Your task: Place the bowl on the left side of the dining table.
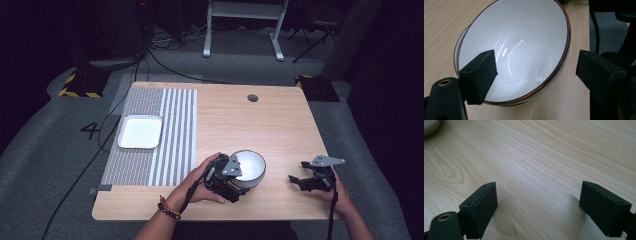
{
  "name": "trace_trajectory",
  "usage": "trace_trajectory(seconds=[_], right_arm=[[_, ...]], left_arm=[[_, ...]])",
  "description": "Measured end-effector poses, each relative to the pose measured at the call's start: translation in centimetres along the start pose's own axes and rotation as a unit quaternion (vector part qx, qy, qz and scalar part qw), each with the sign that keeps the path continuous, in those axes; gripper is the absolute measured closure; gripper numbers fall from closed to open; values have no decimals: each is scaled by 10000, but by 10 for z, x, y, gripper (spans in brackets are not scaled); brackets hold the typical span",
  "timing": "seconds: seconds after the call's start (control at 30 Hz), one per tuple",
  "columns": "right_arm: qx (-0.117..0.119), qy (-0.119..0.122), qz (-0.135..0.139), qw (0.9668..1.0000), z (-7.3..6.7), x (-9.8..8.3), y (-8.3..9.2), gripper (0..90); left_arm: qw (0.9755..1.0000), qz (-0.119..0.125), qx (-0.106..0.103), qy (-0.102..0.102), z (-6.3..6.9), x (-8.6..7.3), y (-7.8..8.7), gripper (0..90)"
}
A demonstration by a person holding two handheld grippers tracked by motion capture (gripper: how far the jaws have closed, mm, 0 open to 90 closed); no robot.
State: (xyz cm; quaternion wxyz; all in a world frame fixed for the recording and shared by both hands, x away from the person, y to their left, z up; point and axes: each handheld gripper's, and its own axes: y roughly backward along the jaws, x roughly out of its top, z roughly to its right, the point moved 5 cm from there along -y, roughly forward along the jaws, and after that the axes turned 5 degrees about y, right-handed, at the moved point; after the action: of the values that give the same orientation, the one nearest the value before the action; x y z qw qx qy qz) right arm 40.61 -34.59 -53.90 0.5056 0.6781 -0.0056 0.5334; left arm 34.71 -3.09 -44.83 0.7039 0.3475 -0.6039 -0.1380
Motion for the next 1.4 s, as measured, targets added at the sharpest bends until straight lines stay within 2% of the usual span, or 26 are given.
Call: trace_trajectory(seconds=[0.1,0.17,0.23,0.3,0.33,0.4,0.53,0.57,0.6,0.7,0.8,0.83,0.87,0.9,0.93,1.0,1.2,1.4], right_arm=[[0,-2,1,10000,0,0,0,150],[1,-2,1,10000,0,0,0,150],[1,-3,0,10000,0,0,0,150],[-1,1,-1,10000,0,0,0,150],[0,-1,-1,10000,0,0,0,150],[-1,1,-1,10000,0,0,0,150],[0,-1,-2,10000,0,0,0,150],[0,0,-2,10000,0,0,0,150],[0,1,0,10000,0,0,0,150],[0,1,0,10000,0,0,0,150],[1,-1,-1,10000,0,0,0,150],[0,-1,0,10000,0,0,0,150],[0,-1,0,10000,0,0,0,150],[1,0,1,10000,0,0,0,150],[1,-3,0,10000,0,0,0,150],[1,-2,0,10000,0,0,0,150],[-2,0,-1,10000,0,0,0,150],[1,-1,0,10000,0,0,0,150]], left_arm=[[10000,-57,-46,27,1,0,-4,190],[9999,-34,-131,3,2,2,-6,199],[9999,11,-130,54,4,2,-7,211],[9999,-11,-151,-20,5,4,-10,222],[9998,32,-212,19,6,5,-13,231],[9998,54,-203,-1,7,6,-15,238],[9996,39,-272,87,8,7,-21,270],[9995,34,-292,102,8,7,-23,285],[9997,104,-202,97,7,8,-23,320],[9992,223,-251,204,6,9,-21,427],[9994,205,-260,104,5,8,-20,507],[9993,178,-323,-21,8,9,-20,547],[9993,178,-323,-21,8,9,-20,589],[9991,163,-387,-88,9,9,-20,589],[9983,91,-477,-308,12,10,-20,690],[9979,-9,-497,-421,15,11,-21,766],[9969,-158,-404,-654,16,14,-21,797],[9963,-192,-411,-726,16,15,-19,801]])
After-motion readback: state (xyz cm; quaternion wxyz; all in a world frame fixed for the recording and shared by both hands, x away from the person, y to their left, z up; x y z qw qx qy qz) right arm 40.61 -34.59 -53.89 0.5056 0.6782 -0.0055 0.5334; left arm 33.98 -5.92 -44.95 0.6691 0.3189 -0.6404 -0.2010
